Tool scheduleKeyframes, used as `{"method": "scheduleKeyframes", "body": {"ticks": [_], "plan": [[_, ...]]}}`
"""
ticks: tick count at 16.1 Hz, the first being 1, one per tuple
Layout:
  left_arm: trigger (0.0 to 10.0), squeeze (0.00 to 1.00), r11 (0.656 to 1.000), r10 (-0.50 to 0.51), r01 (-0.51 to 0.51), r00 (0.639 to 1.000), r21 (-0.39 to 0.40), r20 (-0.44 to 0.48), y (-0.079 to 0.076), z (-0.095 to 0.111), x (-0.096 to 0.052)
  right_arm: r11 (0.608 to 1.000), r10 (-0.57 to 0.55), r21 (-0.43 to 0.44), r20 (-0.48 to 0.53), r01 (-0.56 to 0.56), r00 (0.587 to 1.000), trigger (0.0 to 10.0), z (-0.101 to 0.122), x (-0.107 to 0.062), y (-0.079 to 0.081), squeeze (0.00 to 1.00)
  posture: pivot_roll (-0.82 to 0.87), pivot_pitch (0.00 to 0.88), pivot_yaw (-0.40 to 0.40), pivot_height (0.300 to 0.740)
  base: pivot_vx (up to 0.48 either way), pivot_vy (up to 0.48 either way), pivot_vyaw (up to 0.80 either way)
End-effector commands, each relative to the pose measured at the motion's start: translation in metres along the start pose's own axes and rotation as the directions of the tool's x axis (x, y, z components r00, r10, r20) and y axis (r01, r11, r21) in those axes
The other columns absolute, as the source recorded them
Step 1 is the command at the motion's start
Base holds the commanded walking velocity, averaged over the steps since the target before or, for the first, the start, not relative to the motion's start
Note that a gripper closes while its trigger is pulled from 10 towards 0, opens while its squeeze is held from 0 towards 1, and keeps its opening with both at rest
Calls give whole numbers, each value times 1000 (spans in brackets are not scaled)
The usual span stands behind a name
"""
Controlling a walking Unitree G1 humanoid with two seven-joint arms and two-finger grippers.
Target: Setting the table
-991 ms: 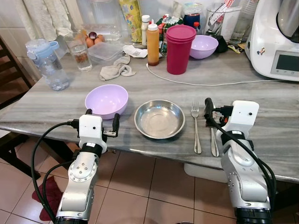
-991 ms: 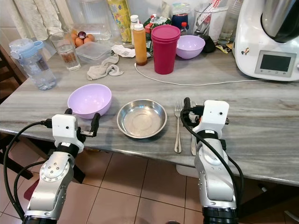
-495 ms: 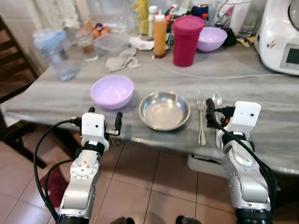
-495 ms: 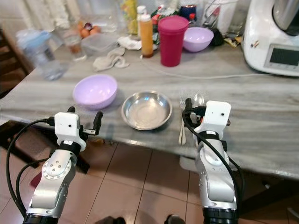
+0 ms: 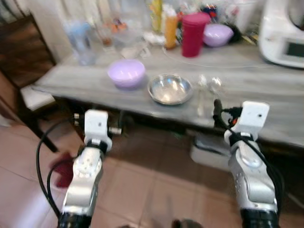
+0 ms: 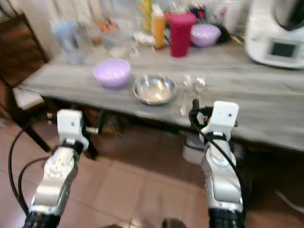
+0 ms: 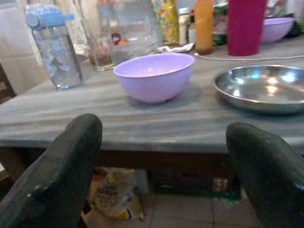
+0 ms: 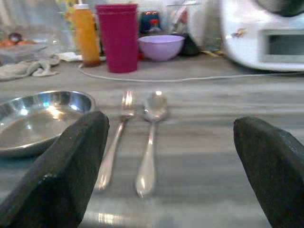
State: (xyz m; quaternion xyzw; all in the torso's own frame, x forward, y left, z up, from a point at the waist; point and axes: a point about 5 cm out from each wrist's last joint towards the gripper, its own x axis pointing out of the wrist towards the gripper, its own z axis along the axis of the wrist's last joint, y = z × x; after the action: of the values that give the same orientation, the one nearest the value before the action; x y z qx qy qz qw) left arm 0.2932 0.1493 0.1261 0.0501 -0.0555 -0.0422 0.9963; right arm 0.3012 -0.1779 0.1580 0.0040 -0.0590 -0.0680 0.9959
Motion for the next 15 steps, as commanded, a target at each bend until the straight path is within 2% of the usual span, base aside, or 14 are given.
{"method": "scheduleKeyframes", "body": {"ticks": [1,3,7,9,10,12,15], "plan": [[10000,0,1000,13,-12,1000,7,-7,4,-2,-1,1000,6,-11,16,-6,1000,10000,5,3,3,0,-213,76,75,740,-319,0,0],[10000,0,1000,13,-13,1000,6,-8,4,-3,-2,1000,-21,-13,4,21,1000,10000,2,1,-1,0,-214,80,75,740,-315,0,0],[10000,0,1000,-4,4,1000,3,-5,-1,-2,-1,999,-30,18,-20,30,999,10000,-5,-2,4,0,-216,86,85,740,-344,0,0],[10000,0,1000,-22,22,1000,15,7,-1,-1,-2,998,-35,43,-46,37,998,10000,-9,-3,4,0,-215,86,89,740,21,0,0],[10000,0,999,-29,29,1000,19,9,-1,-1,-2,999,-46,-3,-44,46,998,10000,-9,-4,3,0,-215,85,90,740,0,0,0],[10000,0,998,-66,67,997,-5,39,-2,3,-2,999,-38,11,-42,39,998,10000,-9,-5,4,0,-215,83,94,740,0,0,0],[10000,0,992,-122,123,992,-23,33,-7,4,-1,999,-38,21,-50,39,998,10000,-10,-4,5,0,-217,78,96,740,0,0,0]]}}
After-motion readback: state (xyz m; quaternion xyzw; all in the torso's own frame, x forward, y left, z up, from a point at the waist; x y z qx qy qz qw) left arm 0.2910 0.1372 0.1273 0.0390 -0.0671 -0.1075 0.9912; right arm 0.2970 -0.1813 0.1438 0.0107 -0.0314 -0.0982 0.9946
